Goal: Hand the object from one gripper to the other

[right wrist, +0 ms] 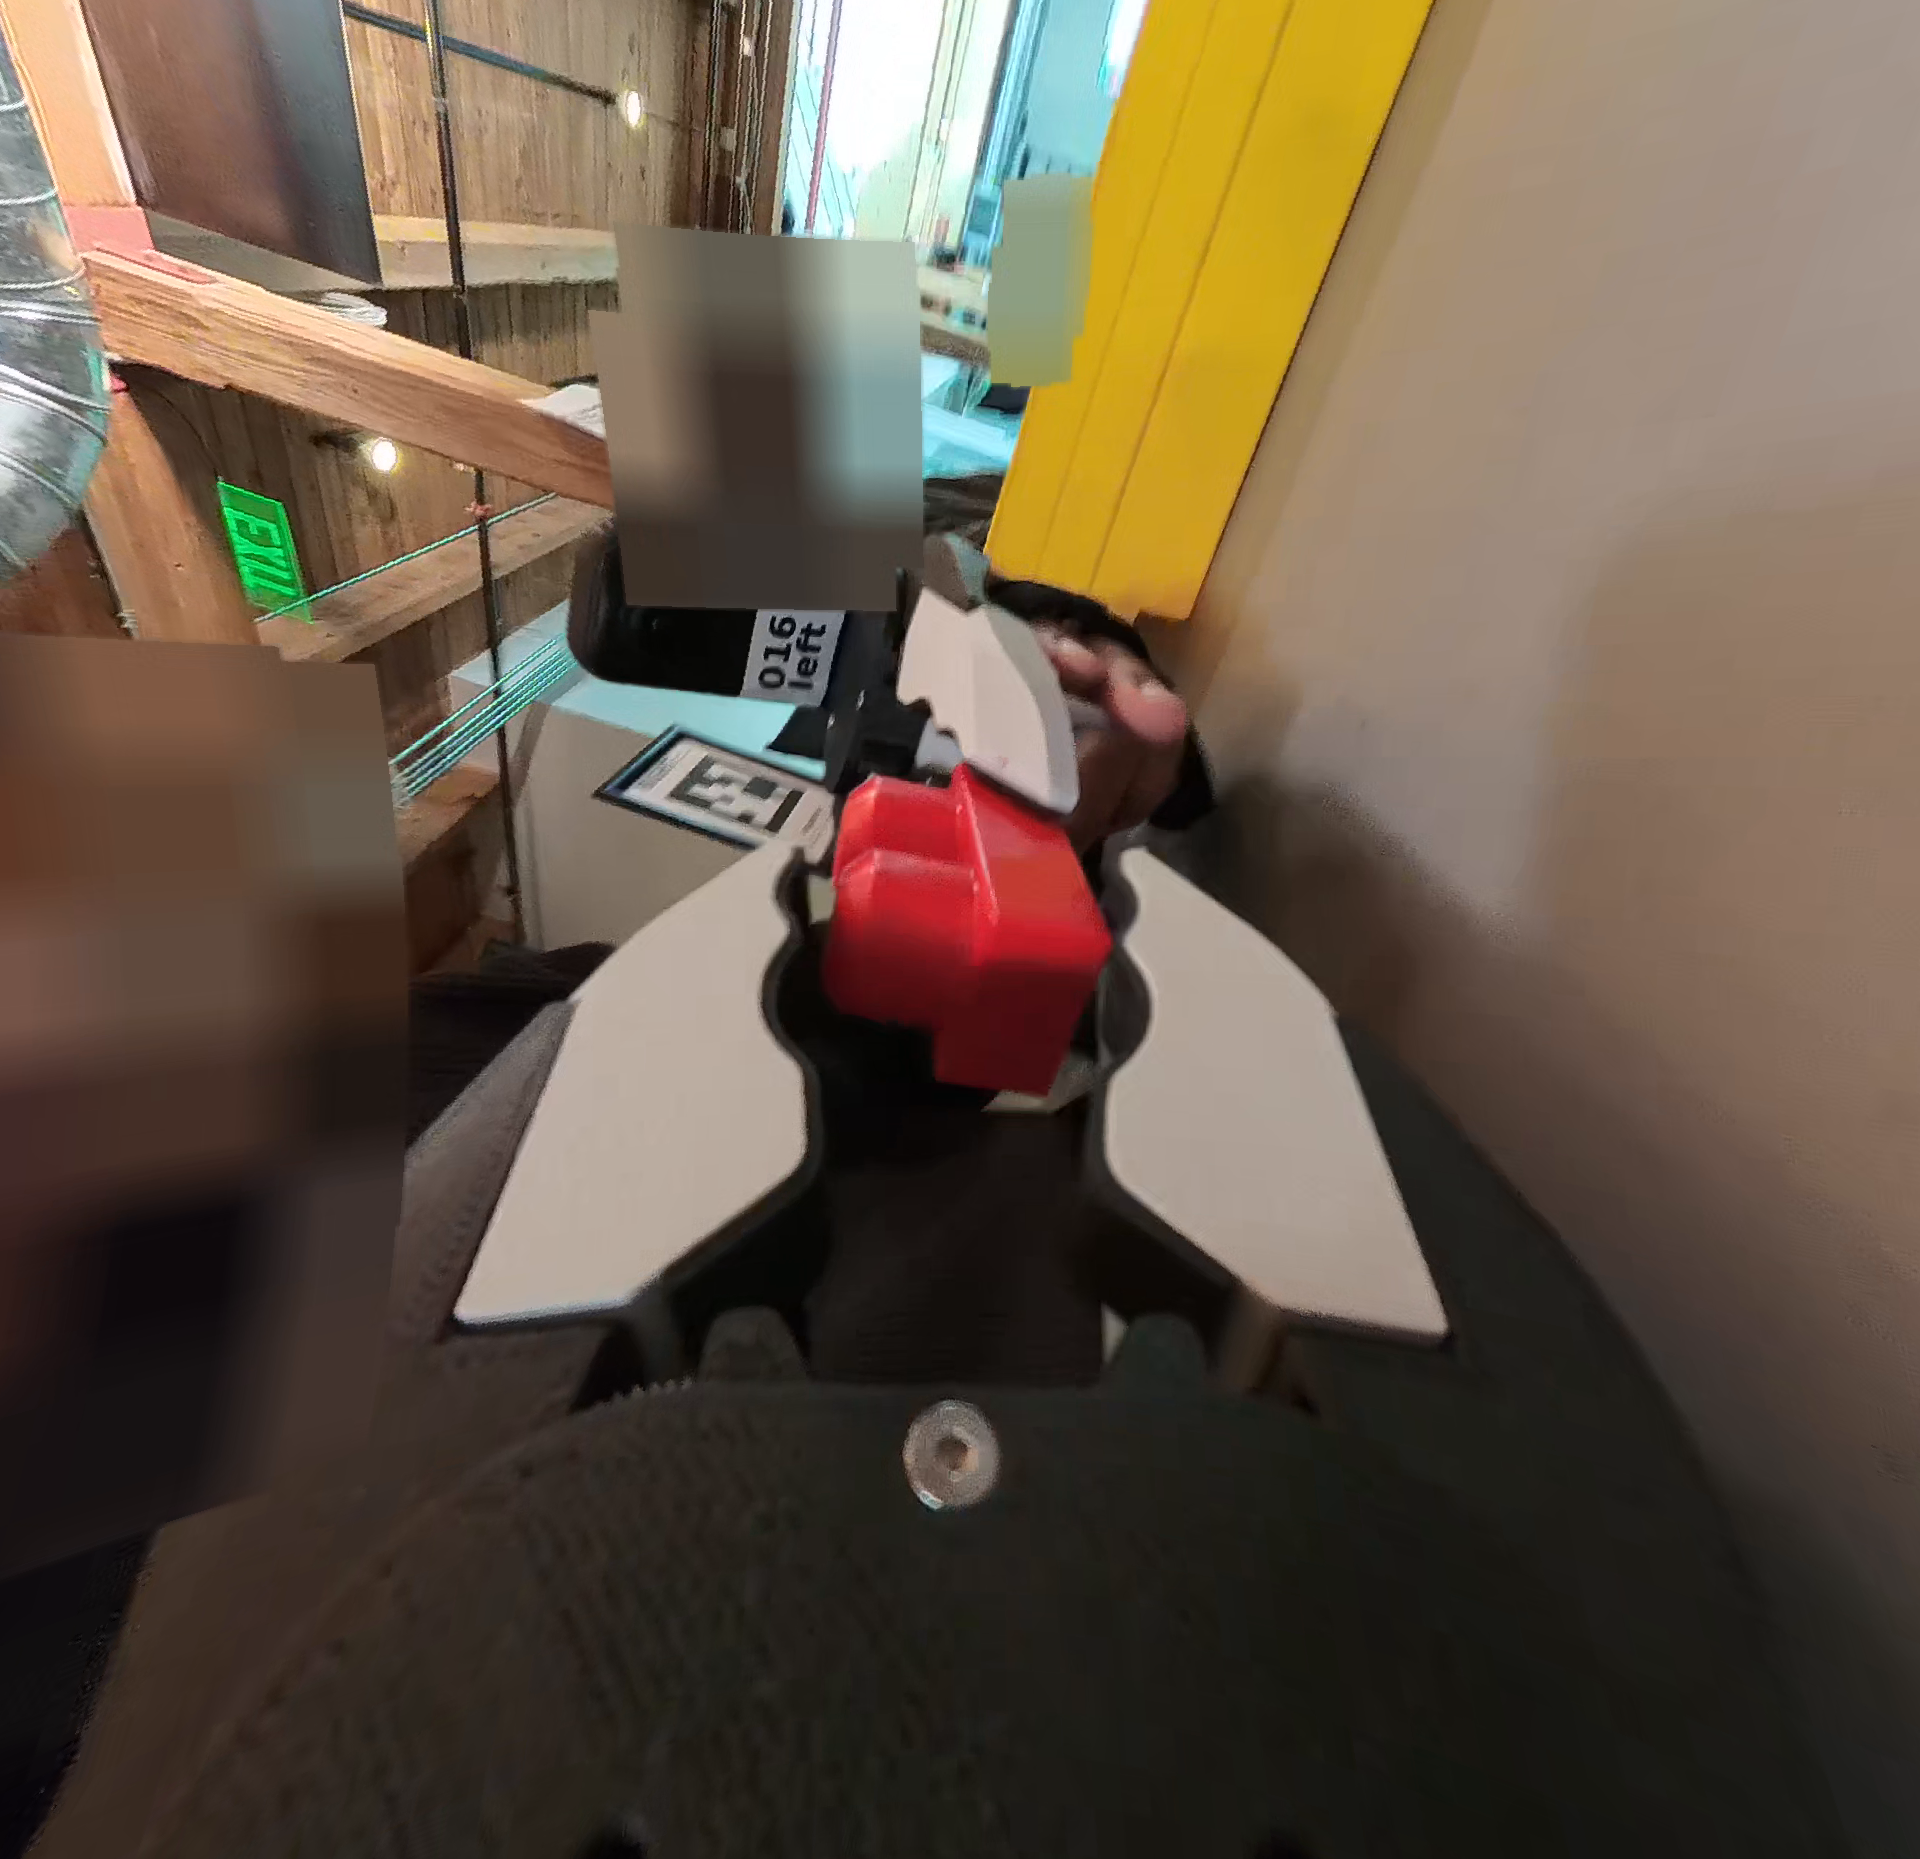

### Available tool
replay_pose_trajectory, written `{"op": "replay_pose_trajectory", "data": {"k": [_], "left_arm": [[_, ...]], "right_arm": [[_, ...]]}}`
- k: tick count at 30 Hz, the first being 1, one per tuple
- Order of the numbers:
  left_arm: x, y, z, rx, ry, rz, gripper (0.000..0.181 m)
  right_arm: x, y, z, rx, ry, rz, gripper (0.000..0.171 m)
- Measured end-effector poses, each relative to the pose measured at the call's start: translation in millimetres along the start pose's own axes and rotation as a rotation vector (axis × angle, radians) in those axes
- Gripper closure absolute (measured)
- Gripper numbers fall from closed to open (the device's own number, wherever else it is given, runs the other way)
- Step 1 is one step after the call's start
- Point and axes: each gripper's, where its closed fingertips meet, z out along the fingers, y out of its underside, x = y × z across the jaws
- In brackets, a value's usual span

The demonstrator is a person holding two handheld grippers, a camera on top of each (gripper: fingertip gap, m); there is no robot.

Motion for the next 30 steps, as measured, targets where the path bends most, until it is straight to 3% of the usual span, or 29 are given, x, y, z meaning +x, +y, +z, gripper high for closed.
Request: {"op": "replay_pose_trajectory", "data": {"k": [1, 5, 10, 13, 17, 22, 26, 30], "left_arm": [[-1, -3, -1, 0.014, 0.004, -0.032, 0.144], [-26, -9, -12, 0.059, -0.112, -0.106, 0.144], [-58, -7, -25, 0.101, -0.280, -0.283, 0.144], [-69, -5, -30, 0.138, -0.341, -0.388, 0.144], [-72, -4, -33, 0.168, -0.354, -0.457, 0.144], [-66, -9, -30, 0.175, -0.305, -0.428, 0.144], [-32, -29, -23, 0.237, -0.051, -0.349, 0.143], [-15, -21, -16, 0.157, 0.036, -0.277, 0.143]], "right_arm": [[2, -6, -1, 0.045, 0.025, -0.040, 0.108], [2, -40, -21, 0.254, 0.156, -0.222, 0.096], [-10, -70, -44, 0.465, 0.465, -0.688, 0.088], [-11, -69, -40, 0.439, 0.656, -0.944, 0.091], [-2, -58, -23, 0.316, 0.790, -1.121, 0.100], [-3, -48, -10, 0.251, 0.770, -1.206, 0.110], [-21, -43, -7, 0.271, 0.606, -1.173, 0.120], [-45, -40, -11, 0.320, 0.402, -1.076, 0.129]]}}
